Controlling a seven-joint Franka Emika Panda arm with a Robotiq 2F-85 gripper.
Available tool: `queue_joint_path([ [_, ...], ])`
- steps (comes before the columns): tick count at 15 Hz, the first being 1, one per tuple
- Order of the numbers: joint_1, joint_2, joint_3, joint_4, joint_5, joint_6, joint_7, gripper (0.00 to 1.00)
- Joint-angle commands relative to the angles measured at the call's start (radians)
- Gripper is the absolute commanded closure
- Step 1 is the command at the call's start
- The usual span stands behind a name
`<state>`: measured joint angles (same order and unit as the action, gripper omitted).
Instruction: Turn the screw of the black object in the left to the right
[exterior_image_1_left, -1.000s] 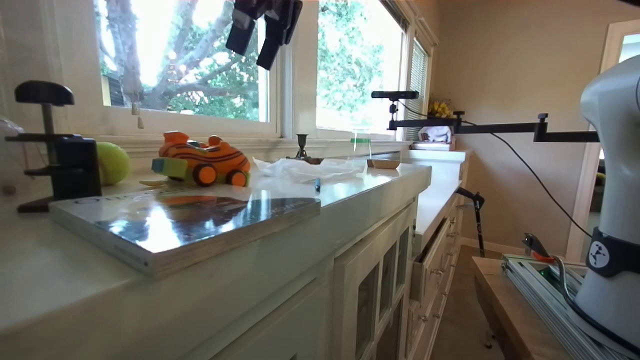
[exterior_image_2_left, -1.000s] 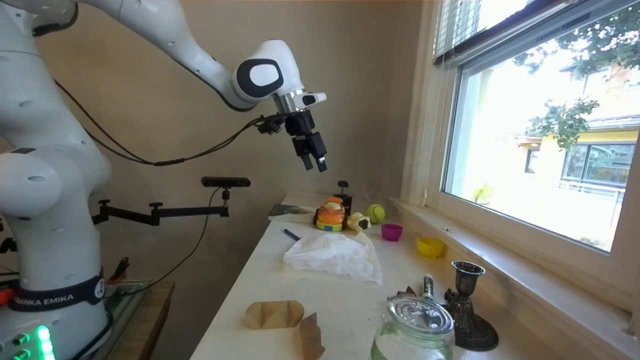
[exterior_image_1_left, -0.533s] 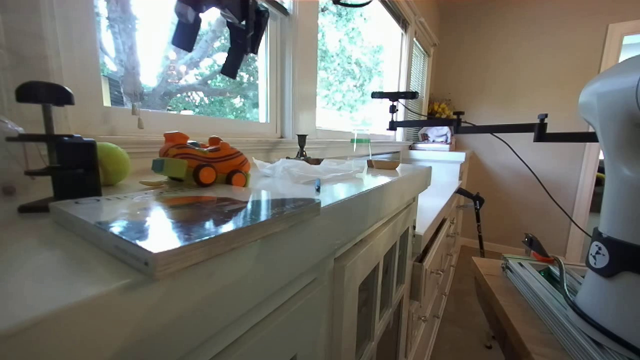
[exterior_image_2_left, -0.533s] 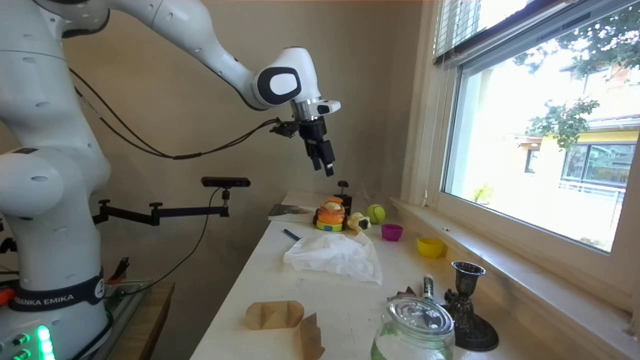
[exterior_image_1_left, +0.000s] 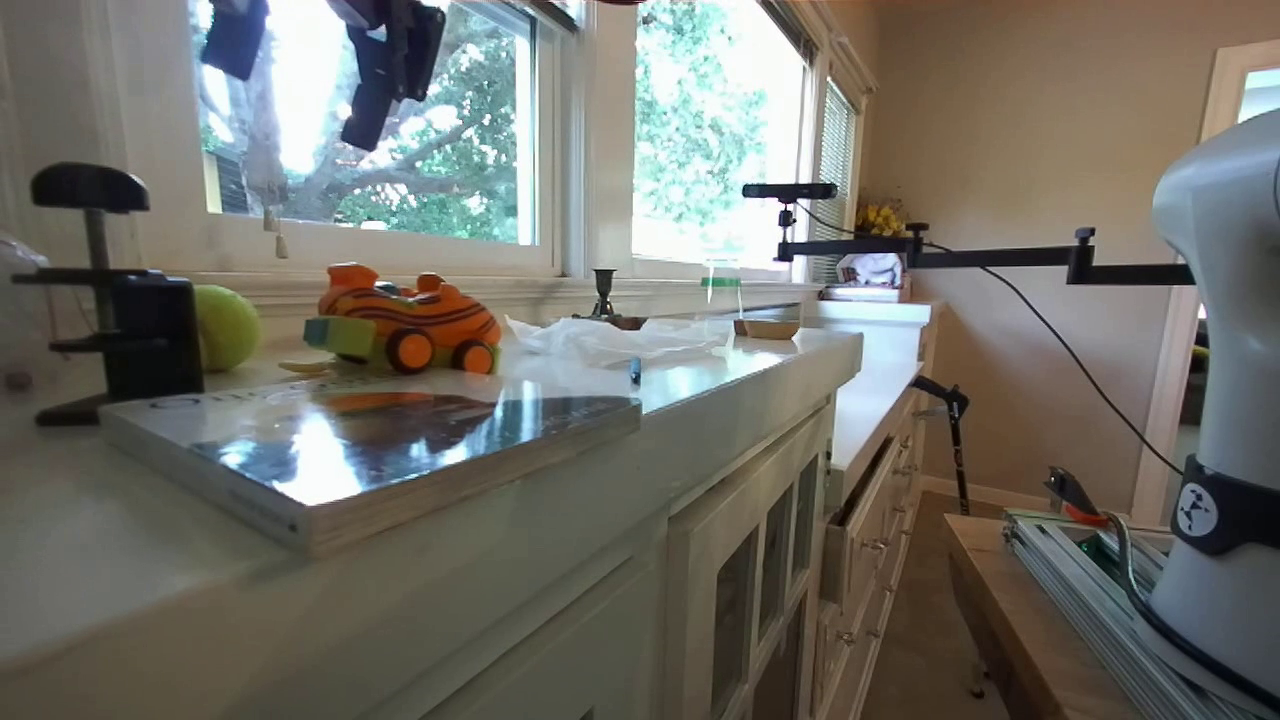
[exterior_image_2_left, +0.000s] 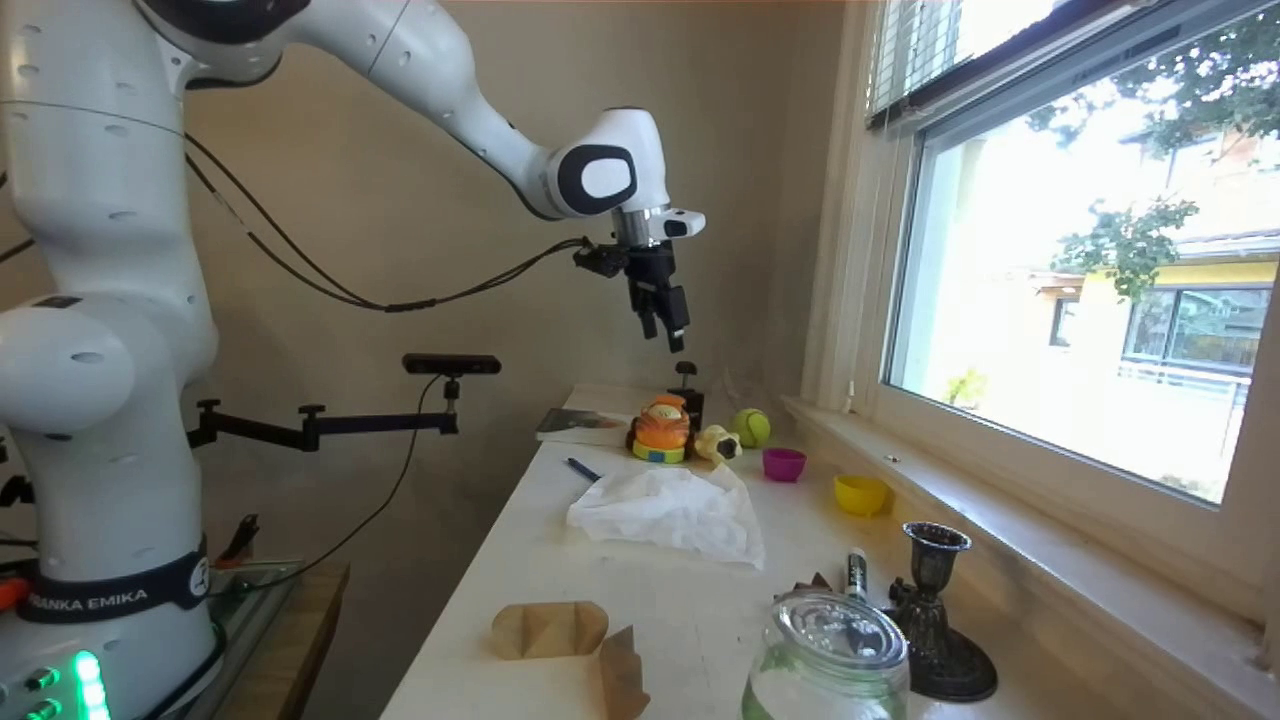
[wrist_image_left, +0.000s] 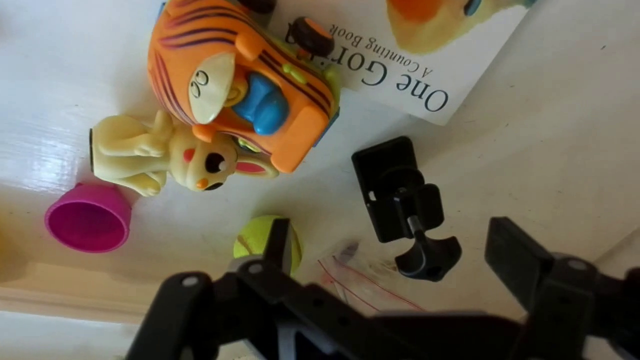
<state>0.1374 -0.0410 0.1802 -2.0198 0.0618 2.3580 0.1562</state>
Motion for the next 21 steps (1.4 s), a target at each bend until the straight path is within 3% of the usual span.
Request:
queue_joint_path([
  [1, 0.009, 0.096, -0.006, 0.139, -0.009, -0.103, -0.035, 0.0],
  [12, 0.038, 0.299, -0.002, 0.396, -0.032, -0.241, -0.113, 0.0],
  [21, 0.064, 0.398, -0.004, 0.531, -0.069, -0.328, -0.178, 0.0],
])
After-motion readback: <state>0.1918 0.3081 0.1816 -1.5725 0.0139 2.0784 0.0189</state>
